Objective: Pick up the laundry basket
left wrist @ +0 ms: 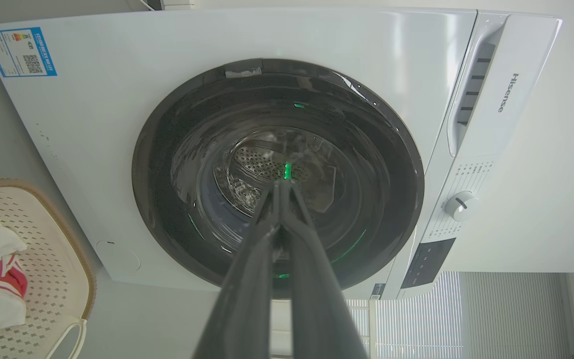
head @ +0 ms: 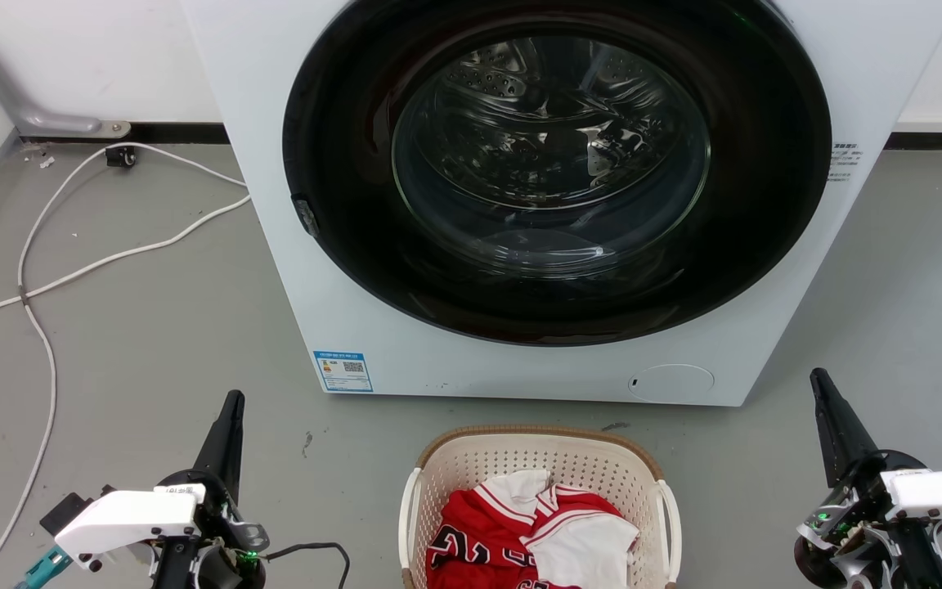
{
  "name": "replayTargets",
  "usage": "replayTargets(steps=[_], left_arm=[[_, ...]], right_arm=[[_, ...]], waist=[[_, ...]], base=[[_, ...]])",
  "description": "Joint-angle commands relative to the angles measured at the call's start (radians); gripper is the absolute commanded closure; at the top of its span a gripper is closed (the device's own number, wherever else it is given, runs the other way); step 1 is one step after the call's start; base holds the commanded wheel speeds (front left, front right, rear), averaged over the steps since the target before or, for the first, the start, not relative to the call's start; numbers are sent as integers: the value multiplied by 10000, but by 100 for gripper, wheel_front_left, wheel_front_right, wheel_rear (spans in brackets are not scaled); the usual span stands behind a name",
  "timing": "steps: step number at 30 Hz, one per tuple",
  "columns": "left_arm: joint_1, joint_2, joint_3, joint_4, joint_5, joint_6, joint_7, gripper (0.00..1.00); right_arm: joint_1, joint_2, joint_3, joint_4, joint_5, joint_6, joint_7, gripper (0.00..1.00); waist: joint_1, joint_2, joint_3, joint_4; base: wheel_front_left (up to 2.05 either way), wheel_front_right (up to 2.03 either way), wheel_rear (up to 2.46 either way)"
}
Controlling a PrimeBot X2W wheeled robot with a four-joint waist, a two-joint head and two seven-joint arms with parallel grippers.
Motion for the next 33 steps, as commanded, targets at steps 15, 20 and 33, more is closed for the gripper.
replayTargets(steps=[15, 20, 33], left_arm=[[-100, -22, 53, 13, 53, -21, 70, 100], [-101, -27, 59, 13, 55, -21, 77, 100], [266, -77, -8, 295, 21, 2, 38, 0]], right_arm=[[-119, -6, -12, 7, 9, 0, 22, 100], [-119, -5, -13, 7, 8, 0, 23, 100], [276, 46, 23, 289, -18, 0, -21, 0]], waist=[[0, 0, 0, 0], [0, 0, 0, 0], [0, 0, 1, 0]], base=[[0, 0, 0], [0, 0, 0], [0, 0, 0]])
